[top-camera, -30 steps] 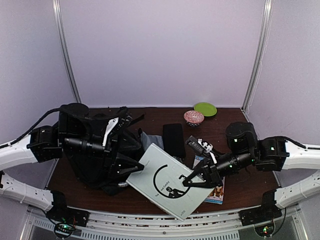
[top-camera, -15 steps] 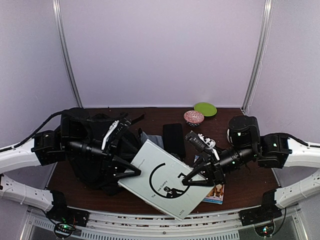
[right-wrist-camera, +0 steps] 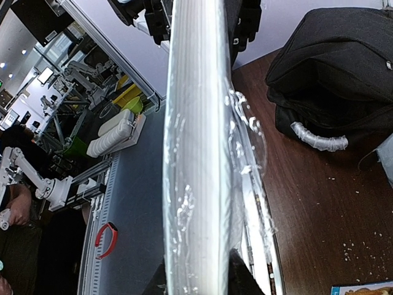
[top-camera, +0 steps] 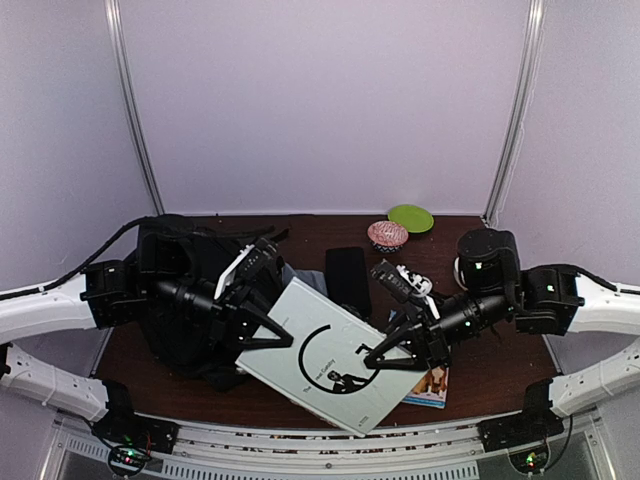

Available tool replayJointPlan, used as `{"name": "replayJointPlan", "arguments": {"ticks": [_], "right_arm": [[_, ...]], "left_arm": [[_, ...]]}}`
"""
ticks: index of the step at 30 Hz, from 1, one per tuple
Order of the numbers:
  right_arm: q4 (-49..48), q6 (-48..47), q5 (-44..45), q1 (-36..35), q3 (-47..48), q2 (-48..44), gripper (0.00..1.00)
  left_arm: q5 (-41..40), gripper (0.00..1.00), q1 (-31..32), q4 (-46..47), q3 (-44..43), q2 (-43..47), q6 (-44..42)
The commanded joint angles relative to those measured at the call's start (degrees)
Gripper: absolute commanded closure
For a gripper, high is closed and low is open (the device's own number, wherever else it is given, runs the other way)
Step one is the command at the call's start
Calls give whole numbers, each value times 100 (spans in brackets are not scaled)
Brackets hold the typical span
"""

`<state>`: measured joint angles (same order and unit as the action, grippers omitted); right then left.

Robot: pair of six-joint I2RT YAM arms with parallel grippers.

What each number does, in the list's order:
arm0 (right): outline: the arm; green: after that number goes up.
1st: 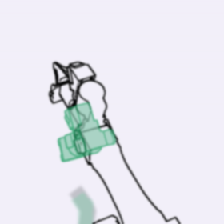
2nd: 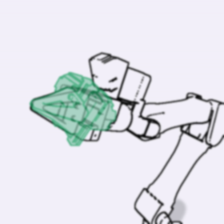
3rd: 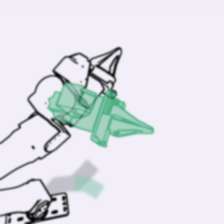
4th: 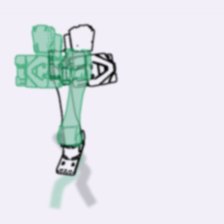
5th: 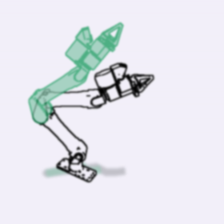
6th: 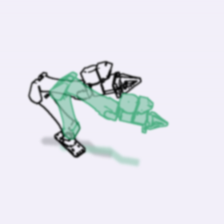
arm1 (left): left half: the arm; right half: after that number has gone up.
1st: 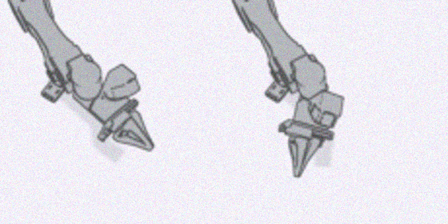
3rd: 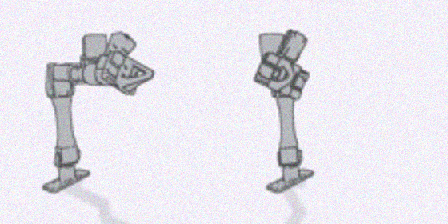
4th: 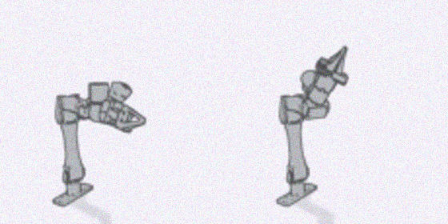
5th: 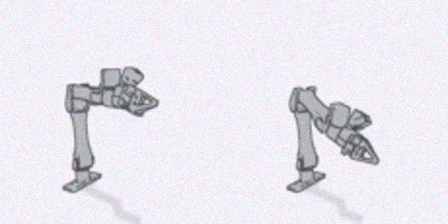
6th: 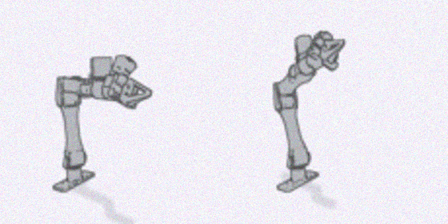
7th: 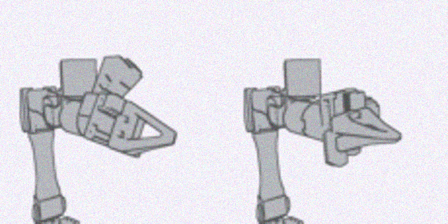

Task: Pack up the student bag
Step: Pick up the book from the center of the board.

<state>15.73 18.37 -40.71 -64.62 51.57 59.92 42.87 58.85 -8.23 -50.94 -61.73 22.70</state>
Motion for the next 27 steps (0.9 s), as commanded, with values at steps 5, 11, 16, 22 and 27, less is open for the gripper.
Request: {"name": "replayJointPlan", "arguments": {"ticks": [5, 11, 16, 22, 27], "right_arm": [[-614, 268, 462, -41, 35, -294, 30], [-2228, 1391, 1729, 3, -1325, -1188, 11], [-2857, 1990, 2575, 30, -2136, -1859, 7], [-3497, 2430, 2482, 51, -2533, -1992, 9], [-4288, 2657, 2203, 48, -2500, -1699, 21]], "left_arm": [[-204, 100, 4, 1226, 72, 362, 154], [-674, 100, -47, 1981, 268, 588, 407], [-927, 100, -259, 2969, 561, 748, 861], [-675, 100, -286, 3629, 341, 453, 1189], [-416, 100, -286, 4462, 336, 90, 1733]]}}
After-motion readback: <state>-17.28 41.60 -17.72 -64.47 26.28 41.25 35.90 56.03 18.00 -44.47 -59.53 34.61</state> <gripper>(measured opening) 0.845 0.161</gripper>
